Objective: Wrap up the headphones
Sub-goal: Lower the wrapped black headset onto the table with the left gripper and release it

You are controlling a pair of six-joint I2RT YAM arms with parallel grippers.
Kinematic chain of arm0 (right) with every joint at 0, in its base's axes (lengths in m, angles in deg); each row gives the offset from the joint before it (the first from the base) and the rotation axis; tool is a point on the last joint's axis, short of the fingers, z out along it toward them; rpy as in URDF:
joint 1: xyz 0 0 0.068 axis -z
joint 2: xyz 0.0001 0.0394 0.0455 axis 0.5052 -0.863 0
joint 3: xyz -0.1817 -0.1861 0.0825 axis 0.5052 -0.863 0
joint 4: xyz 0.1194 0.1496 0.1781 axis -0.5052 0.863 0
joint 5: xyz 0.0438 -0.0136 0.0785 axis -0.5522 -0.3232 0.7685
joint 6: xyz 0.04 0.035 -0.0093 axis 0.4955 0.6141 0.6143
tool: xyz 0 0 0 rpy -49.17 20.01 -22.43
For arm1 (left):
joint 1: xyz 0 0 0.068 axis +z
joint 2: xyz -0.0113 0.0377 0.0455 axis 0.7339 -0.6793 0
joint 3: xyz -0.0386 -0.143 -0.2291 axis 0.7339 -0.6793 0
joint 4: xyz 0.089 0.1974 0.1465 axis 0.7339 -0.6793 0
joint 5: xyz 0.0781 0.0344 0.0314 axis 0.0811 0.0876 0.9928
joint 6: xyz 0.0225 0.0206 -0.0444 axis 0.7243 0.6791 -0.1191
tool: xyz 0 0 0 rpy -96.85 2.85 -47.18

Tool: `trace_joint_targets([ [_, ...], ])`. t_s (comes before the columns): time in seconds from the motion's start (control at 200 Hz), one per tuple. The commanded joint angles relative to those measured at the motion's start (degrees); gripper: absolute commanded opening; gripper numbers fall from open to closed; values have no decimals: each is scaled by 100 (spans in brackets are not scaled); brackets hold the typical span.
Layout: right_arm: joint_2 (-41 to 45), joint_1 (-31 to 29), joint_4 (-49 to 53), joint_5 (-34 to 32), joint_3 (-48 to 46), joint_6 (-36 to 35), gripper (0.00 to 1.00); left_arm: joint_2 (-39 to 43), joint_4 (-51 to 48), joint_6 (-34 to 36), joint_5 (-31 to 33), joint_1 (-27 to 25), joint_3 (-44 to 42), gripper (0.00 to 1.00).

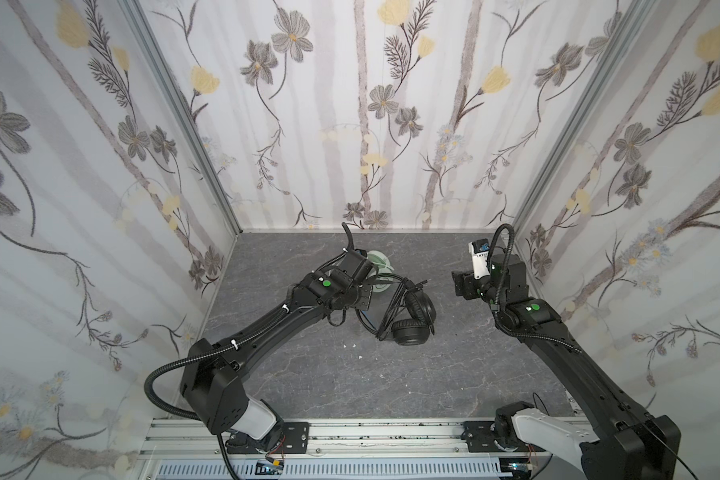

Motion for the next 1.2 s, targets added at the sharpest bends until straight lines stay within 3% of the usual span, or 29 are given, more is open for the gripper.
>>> trace_joint_targets([
  [0.0, -57, -3, 21, -304, 267, -14, 92, -323, 469, -967, 327, -182, 220, 0],
  [0.14, 11, -4, 110, -583, 438, -88, 97, -1033, 576, -1512, 465, -436, 632, 0],
  [0.485, 238, -4, 118, -893, 334, -98, 100, -3045, 137, -2252, 602, -740, 2940, 0],
  [0.839, 313, -21, 116, -1016, 272, -184, 100, -4828, -610, -2244, 454, -735, 5161, 4],
  [1.194, 272, -73, 97, -973, 233, -182, 100, -5640, -791, -2270, 153, -675, 5815, 7],
])
